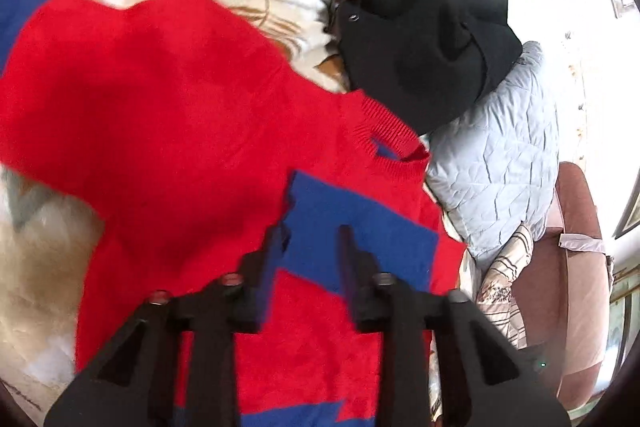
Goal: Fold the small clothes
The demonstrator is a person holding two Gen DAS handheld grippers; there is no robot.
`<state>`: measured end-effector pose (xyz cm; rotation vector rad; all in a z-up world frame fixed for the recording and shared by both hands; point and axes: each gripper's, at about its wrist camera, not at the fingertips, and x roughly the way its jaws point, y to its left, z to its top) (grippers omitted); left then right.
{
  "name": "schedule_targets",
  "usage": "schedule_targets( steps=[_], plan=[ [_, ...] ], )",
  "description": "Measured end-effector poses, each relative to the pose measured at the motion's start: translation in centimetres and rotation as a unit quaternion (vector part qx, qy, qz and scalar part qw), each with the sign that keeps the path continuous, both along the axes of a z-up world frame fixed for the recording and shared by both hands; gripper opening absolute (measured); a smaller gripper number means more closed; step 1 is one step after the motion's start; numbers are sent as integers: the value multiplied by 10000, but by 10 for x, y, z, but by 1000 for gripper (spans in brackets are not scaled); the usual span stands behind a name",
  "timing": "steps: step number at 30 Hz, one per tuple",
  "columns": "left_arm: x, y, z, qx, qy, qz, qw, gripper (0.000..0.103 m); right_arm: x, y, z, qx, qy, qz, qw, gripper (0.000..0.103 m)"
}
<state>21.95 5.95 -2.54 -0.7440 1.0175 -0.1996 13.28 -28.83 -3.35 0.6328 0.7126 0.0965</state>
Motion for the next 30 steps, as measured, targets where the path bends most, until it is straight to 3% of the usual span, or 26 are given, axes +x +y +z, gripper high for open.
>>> schedule_targets(
  steps=[5,8,9,11,15,23,27,30],
  plan=[
    [15,-30,-21,310,240,-297,9988,43,34,33,-14,-247,205,228,9992,35],
    [15,-38,-29,525,-28,-303,9982,43,43,42,-42,-507,702,322,9957,36],
    [14,-40,-30,574,-39,-325,9978,43,37,44,-40,-623,539,296,9962,36],
    [15,-39,-28,536,-39,-353,9979,45,35,52,-32,-856,618,279,9940,37],
    [13,-20,-21,291,178,-260,9991,45,33,78,-16,-829,391,572,9941,39],
    [-13,99,5,-115,86,725,9973,49,44,192,1,-944,227,1629,9818,40],
    [-31,183,8,-183,164,1419,9896,50,39,247,5,-1182,138,2150,9693,40],
    [-50,244,4,-248,264,2000,9791,51,37,276,6,-1453,66,2367,9606,43]
  ],
)
